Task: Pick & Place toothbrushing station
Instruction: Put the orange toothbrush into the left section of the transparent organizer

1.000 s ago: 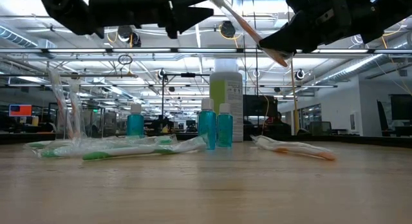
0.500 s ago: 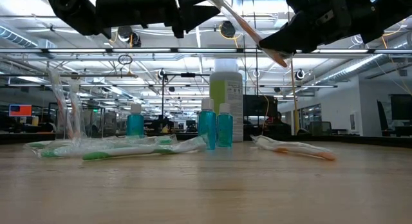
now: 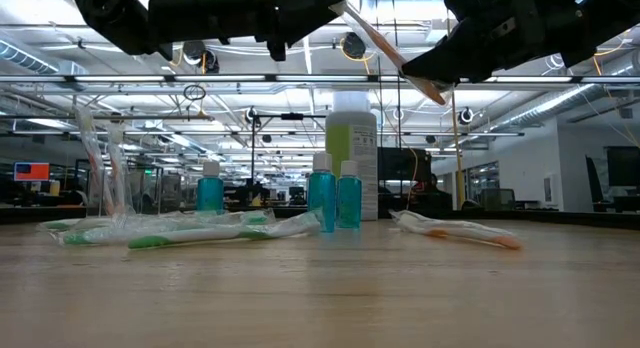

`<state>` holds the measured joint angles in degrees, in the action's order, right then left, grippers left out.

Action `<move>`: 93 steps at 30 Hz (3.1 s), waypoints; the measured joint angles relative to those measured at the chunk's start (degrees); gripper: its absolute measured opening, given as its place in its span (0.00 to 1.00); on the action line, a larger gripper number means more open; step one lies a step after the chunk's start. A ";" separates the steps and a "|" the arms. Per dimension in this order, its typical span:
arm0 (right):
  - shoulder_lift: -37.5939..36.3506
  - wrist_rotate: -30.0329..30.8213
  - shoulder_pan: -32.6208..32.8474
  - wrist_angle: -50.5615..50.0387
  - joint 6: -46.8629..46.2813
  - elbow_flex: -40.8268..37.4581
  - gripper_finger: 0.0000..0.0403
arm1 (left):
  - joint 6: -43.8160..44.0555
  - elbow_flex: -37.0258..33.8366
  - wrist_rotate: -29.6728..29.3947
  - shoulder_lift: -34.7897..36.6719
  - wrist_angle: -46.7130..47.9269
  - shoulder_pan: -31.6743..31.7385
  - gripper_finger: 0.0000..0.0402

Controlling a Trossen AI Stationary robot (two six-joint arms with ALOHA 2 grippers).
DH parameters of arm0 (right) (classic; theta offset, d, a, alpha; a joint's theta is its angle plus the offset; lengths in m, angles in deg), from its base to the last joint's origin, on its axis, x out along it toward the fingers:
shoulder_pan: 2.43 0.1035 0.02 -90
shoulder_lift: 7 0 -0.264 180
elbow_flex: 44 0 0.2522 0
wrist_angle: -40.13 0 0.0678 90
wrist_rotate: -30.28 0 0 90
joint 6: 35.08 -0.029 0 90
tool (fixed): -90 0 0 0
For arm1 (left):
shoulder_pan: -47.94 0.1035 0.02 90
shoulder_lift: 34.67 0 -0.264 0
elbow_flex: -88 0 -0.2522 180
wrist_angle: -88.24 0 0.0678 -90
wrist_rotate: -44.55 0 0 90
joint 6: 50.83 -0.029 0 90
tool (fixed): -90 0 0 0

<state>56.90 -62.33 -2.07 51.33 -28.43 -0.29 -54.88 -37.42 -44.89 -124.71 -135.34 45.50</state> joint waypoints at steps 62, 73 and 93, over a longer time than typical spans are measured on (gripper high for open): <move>-17.11 31.14 -0.02 -29.42 -7.32 0.02 0.66 | 41.63 0.00 -59.88 57.74 88.96 -6.60 0.06; -17.11 31.12 -0.02 -29.52 -7.45 0.02 0.66 | 38.43 0.63 -36.08 61.72 91.09 -6.58 0.06; -17.11 31.10 -0.02 -29.52 -7.52 0.02 0.65 | 75.93 14.00 -52.70 60.27 139.35 -4.83 0.06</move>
<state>39.78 -31.23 -2.09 21.81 -35.95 -0.26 21.06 -23.42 -97.59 -64.44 4.01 40.67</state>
